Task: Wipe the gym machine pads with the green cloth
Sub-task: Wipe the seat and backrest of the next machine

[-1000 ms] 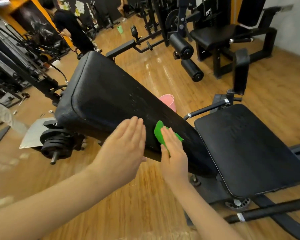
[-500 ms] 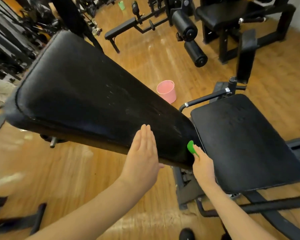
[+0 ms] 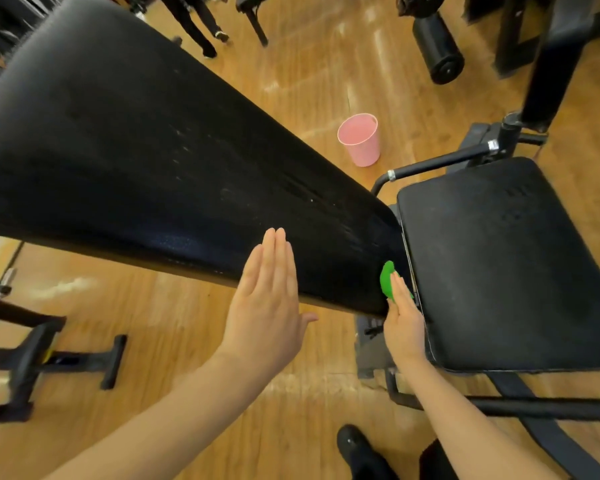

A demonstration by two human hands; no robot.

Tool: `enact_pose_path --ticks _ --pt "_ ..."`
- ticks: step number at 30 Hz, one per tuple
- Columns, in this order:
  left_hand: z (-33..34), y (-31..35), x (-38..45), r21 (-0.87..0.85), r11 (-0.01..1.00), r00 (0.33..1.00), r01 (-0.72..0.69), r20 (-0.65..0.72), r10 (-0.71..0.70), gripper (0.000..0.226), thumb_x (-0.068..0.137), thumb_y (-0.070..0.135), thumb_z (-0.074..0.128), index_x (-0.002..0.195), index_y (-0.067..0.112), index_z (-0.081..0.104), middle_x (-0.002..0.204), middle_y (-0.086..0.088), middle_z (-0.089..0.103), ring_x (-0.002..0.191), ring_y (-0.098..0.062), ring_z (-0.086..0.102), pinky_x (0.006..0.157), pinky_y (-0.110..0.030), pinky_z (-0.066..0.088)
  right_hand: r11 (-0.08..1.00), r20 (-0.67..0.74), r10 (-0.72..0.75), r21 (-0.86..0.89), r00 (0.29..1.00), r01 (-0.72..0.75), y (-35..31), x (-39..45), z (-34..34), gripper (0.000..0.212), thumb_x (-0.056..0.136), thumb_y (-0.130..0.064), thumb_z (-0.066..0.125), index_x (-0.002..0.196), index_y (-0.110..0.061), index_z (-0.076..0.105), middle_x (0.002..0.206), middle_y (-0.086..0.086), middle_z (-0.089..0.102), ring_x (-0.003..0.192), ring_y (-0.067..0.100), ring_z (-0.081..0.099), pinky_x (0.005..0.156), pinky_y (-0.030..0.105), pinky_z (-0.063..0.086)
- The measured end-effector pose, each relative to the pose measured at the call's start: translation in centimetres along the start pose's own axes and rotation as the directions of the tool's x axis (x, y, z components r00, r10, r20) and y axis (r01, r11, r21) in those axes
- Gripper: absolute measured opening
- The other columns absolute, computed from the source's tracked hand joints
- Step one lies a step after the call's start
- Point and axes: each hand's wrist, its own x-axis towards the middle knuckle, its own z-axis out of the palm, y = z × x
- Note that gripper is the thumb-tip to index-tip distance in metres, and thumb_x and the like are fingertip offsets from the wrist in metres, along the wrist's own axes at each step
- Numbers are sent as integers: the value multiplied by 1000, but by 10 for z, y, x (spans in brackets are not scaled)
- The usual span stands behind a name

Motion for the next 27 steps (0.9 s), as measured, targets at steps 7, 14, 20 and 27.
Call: enact_pose_path --ticks 7,14,20,27 --pt "5 3 1 -7 1000 999 10 -32 -11 93 96 61 7 127 -16 -35 133 -36 -38 133 -47 -31 106 -49 -22 951 -112 311 36 944 -309 12 15 -4 41 97 -4 42 137 -10 46 137 15 49 127 28 44 104 29 31" --pt "15 3 1 -13 1000 985 20 -169 -22 96 94 65 14 140 -14 -16 148 -33 -18 142 -44 -15 113 -50 -16 977 -85 -179 106 980 188 -68 -18 27 48 94 0 47 135 -23 35 140 -8 41 135 3 31 110 15 25" --pt "16 2 1 7 1000 982 -4 -187 6 92 92 63 9 139 -12 -18 146 -31 -21 137 -43 -22 110 -49 -21 968 16 -244 58 970 243 -28 -5 16 59 93 6 45 140 -25 26 145 -10 34 138 4 26 111 15 21" --pt "18 2 0 -1 1000 979 -16 -203 15 91 92 61 3 138 -14 -20 146 -32 -23 136 -45 -24 112 -49 -17 999 -25 -32 -6 999 32 6 4 5 53 96 0 40 142 -25 28 148 -5 34 138 9 27 110 21 20"
